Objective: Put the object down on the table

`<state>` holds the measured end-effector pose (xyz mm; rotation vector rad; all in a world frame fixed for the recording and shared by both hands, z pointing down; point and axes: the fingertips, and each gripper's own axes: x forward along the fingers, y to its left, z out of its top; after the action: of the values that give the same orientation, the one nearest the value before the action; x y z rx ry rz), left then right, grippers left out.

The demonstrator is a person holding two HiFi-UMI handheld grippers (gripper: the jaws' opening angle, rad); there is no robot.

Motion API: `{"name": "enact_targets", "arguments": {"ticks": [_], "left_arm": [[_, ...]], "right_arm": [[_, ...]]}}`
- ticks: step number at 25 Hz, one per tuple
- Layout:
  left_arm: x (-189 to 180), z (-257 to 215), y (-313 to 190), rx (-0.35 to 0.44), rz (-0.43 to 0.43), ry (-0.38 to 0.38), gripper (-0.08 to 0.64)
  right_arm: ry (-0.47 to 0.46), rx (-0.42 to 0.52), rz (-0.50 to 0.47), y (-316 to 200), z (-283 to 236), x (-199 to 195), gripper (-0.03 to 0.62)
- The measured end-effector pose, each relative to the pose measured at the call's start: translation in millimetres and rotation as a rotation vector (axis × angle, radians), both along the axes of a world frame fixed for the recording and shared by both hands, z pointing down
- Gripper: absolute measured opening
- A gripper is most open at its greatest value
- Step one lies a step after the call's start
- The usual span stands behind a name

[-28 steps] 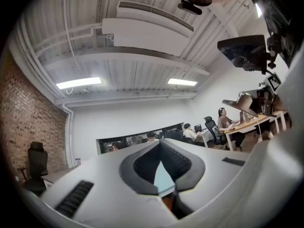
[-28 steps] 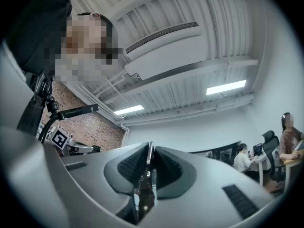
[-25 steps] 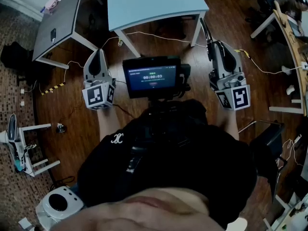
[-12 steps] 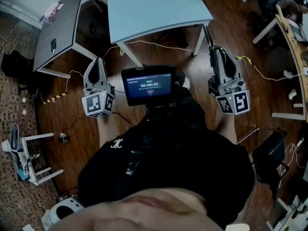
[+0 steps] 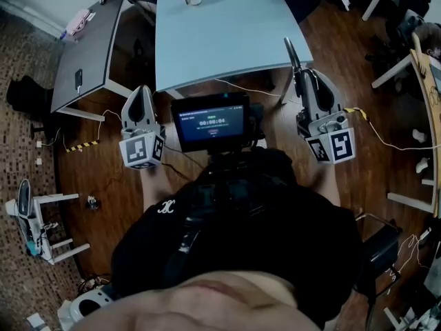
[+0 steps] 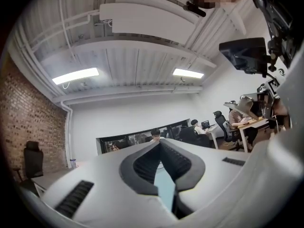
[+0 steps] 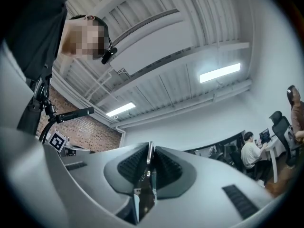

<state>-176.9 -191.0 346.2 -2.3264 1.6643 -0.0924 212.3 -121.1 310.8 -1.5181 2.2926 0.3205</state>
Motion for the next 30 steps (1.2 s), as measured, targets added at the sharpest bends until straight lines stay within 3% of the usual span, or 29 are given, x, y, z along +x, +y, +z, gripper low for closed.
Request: {"name": "enact_targets", "arguments": {"ticks": [9,15,23,26,30], "left_arm": [[62.9,-14.1,-93.2,0.047,0.010,-0.007,0.012],[55.3,-6.5,-138.6,0.020,-0.013,-0.027,0.012],[38.0,0.0,-168.1,0.016,-0.023,-0.044,0.012],[37.8,-4.5,-169.4,0.041,-0.018,-0.060,0.012],[34.3,-9.8,-173.4,0.058,-0.026,-0.085,0.012]], "right_arm": [[0.003,-0.046,-0.048,-109.2,-6.5,42.5,0.018],[0.056,-0.050,-0.090,-170.7,3.3,26.6,0.018],[0.281,-0.021,-0.102,-228.9,38.5,-16.6,0.018],[0.408,-0.119,-0.125,-249.0,81.8,-34.2,0.018],[0.488,-0.264,-0.155,-285.6,157.4,-55.4,0.018]]}}
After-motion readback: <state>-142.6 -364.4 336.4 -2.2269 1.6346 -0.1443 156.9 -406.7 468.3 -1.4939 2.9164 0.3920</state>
